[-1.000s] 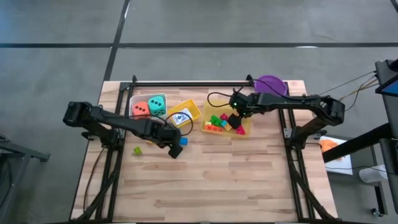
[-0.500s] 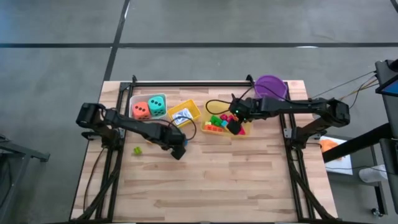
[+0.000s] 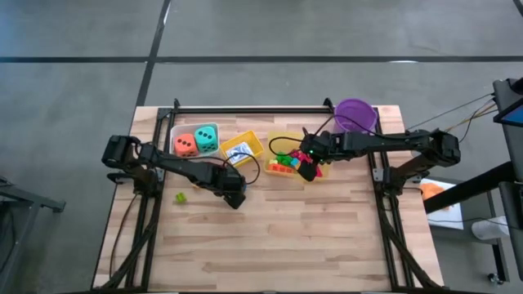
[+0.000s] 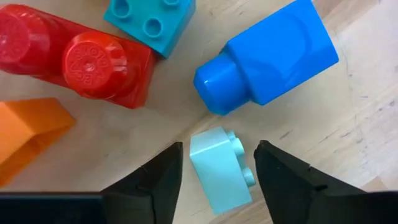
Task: Pick & Place Toys
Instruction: Put the light blue game piece into the yellow bin
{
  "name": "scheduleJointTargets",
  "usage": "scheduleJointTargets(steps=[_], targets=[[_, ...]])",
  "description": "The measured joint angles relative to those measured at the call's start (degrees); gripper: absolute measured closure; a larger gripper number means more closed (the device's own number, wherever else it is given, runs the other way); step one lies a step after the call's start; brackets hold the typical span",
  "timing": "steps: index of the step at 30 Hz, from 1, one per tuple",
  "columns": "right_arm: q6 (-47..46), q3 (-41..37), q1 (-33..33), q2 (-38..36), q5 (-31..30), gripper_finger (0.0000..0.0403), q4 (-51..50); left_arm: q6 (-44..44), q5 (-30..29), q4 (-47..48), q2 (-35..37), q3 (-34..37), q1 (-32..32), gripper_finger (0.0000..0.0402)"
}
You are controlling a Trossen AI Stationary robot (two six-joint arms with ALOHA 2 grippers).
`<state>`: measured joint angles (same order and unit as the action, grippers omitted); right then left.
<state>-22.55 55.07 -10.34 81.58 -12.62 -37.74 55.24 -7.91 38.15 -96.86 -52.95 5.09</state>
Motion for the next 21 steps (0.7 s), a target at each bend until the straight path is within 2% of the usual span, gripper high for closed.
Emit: scheduleJointTargets(steps=[12,17,21], targets=[[0.1,0.0,0.5,-0.2,0.0,0.0106,0.0,-4.0,2.1,-0.2,0.1,0.0,0.0,0.0319],[4.2,0.0,2.5,-0.6,-0.2,0.0106,0.5,-7.3,4.5,-0.9,1.5,-0.2,0.0,0.0320],[7.2,0.0,5.2,-1.4,-1.3,0.0106,1.7,-9.4,4.9,-1.4,6.1,-1.2,0.0,0.0320]])
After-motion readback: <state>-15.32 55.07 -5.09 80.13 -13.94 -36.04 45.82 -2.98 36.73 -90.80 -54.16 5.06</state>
